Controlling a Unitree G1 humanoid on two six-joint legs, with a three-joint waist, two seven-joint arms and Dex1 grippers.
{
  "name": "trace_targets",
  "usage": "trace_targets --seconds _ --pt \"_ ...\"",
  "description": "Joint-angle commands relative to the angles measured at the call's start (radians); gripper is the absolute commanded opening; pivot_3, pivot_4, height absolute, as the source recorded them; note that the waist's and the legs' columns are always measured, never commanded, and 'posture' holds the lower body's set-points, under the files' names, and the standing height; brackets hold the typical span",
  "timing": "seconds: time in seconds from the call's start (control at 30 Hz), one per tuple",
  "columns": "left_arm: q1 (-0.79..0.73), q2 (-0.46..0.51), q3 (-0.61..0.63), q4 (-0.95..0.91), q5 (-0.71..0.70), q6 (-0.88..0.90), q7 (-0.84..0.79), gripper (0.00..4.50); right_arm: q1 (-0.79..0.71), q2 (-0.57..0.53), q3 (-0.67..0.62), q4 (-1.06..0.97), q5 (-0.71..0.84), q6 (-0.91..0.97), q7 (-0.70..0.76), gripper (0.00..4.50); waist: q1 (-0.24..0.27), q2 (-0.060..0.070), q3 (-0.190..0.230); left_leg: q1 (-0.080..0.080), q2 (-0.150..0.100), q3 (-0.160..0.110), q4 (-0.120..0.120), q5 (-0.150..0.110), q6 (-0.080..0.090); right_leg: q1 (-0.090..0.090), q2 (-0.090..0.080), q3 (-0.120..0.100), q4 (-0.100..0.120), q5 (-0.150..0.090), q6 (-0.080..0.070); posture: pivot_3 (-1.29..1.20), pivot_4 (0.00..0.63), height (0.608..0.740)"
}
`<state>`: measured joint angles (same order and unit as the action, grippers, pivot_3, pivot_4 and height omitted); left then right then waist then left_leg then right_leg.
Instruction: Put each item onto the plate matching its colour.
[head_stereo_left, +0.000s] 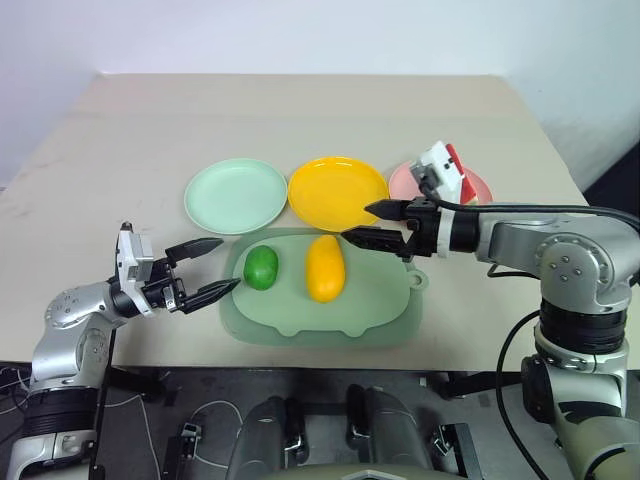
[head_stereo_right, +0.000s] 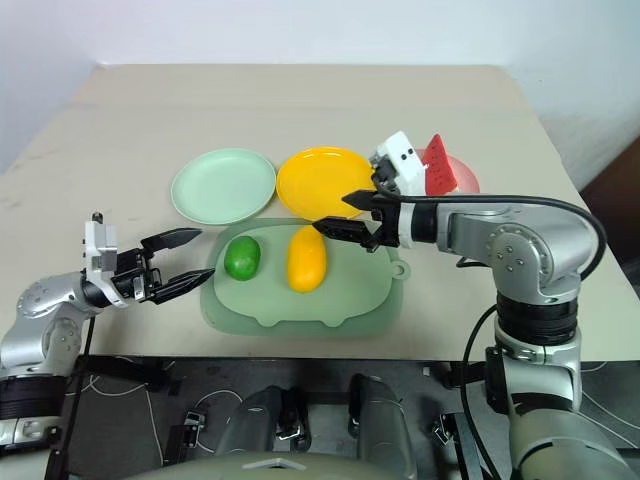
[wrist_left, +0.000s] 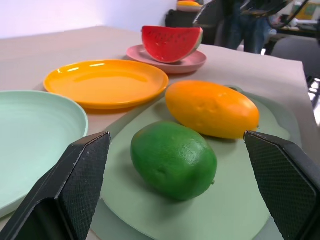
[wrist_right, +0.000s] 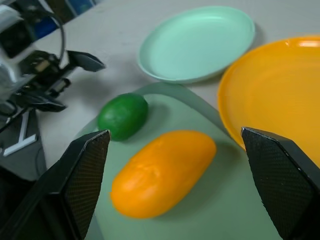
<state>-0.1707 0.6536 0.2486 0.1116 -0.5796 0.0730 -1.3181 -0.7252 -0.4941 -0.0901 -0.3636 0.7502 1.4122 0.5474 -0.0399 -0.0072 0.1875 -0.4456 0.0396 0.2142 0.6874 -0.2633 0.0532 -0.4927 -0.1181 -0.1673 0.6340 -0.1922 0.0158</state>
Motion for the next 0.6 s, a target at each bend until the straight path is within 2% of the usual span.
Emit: trace_targets --seconds 0.03,0.1,0.2,0.37,0.6 --pt "0.008 0.019 0.015 -0.041 -0.01 -0.011 -0.014 4.5 -0.034 0.056 0.016 0.02 -0.003 0.11 -0.07 4.45 -0.001 0.0 0.0 0.0 0.0 0.0 0.0 0.0 0.0 0.0 0.0 0.0 0.0 0.0 0.0 0.0 0.15 0.696" --pt "0.009 0.019 0.018 -0.043 -0.013 -0.008 -0.01 4.5 -0.037 0.086 0.041 0.032 -0.036 0.151 -0.122 4.45 -0.003 0.0 0.0 0.0 0.0 0.0 0.0 0.0 0.0 0.0 0.0 0.0 0.0 0.0 0.0 0.0 0.15 0.696" --pt "0.01 0.018 0.017 -0.044 -0.011 -0.009 -0.007 4.5 -0.051 0.145 0.002 0.074 -0.028 0.198 -0.177 4.45 -0.002 0.0 0.0 0.0 0.0 0.0 -0.001 0.0 0.0 0.0 0.0 0.0 0.0 0.0 0.0 0.0 0.15 0.696" --pt "0.002 0.011 0.015 -0.044 -0.013 -0.009 0.001 4.5 -0.087 0.198 -0.019 0.156 0.063 0.202 -0.282 4.45 -0.003 0.0 0.0 0.0 0.0 0.001 -0.001 0.0 0.0 0.0 0.0 0.0 0.0 0.0 0.0 0.0 0.15 0.696" --pt "-0.024 0.019 0.013 -0.016 -0.004 -0.015 -0.006 4.5 -0.101 0.229 0.068 0.256 0.19 0.202 -0.482 4.45 -0.005 0.0 0.0 0.0 0.0 0.001 -0.002 0.0 0.0 0.0 0.001 0.0 0.0 0.0 0.0 0.0 0.15 0.696"
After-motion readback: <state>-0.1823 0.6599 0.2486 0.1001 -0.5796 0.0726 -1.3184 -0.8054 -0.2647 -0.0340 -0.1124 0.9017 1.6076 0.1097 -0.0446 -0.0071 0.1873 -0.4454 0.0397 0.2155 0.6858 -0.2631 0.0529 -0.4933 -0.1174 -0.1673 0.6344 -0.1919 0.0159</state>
